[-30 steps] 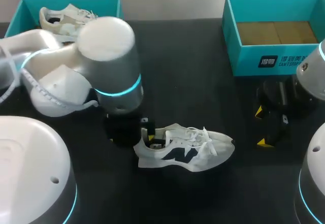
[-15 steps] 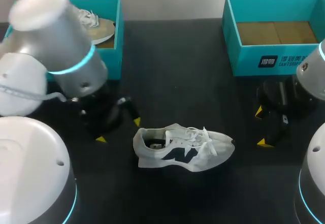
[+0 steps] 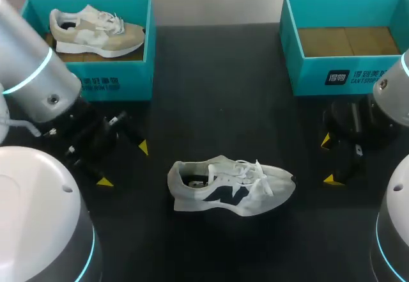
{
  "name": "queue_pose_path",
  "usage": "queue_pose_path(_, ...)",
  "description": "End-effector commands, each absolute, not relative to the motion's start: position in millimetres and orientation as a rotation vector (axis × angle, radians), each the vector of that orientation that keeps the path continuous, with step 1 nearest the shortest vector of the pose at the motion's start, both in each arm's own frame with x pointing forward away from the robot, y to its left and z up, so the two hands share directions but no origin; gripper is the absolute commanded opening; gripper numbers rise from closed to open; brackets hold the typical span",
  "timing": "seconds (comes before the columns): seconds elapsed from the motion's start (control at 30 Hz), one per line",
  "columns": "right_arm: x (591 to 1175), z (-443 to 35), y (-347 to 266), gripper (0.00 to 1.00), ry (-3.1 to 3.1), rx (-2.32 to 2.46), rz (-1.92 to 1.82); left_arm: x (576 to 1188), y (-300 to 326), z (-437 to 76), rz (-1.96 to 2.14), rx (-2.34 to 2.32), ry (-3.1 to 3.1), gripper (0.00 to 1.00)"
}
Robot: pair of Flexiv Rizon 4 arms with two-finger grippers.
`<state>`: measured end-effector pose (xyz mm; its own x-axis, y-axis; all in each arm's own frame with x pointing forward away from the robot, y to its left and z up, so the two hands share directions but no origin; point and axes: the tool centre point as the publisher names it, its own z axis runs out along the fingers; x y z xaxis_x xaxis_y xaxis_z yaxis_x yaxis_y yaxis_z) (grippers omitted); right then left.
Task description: Take the shoe out of the shoebox, open the shoe tongue, remove and reinsert the insole, then place the shoe into the shoebox
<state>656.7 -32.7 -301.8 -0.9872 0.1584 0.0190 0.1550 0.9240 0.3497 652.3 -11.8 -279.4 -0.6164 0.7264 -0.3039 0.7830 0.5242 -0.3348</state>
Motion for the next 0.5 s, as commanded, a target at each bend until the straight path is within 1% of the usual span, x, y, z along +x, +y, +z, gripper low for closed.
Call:
queue_pose_path(0.03, 656, -303, -32, 1.00, 3.070, 0.252, 0.553, 648, -10, -281, -0.689, 1.279, 2.593, 1.00)
queue_pose_path(0.07, 656, -303, -32, 1.00, 3.070, 0.252, 0.553, 648, -10, -281, -0.689, 1.279, 2.593, 1.00)
queue_pose_path(0.27, 656, -303, -32, 1.00, 3.070, 0.252, 0.553, 666, 2, -299, -0.950, 0.884, 2.712, 1.00)
queue_pose_path(0.43, 656, -303, -32, 1.00, 3.070, 0.252, 0.553, 670, 15, -308, -1.096, 0.694, 2.671, 1.00)
queue_pose_path(0.5, 656, -303, -32, 1.00, 3.070, 0.252, 0.553, 670, 19, -315, -1.251, 0.642, 2.596, 1.00)
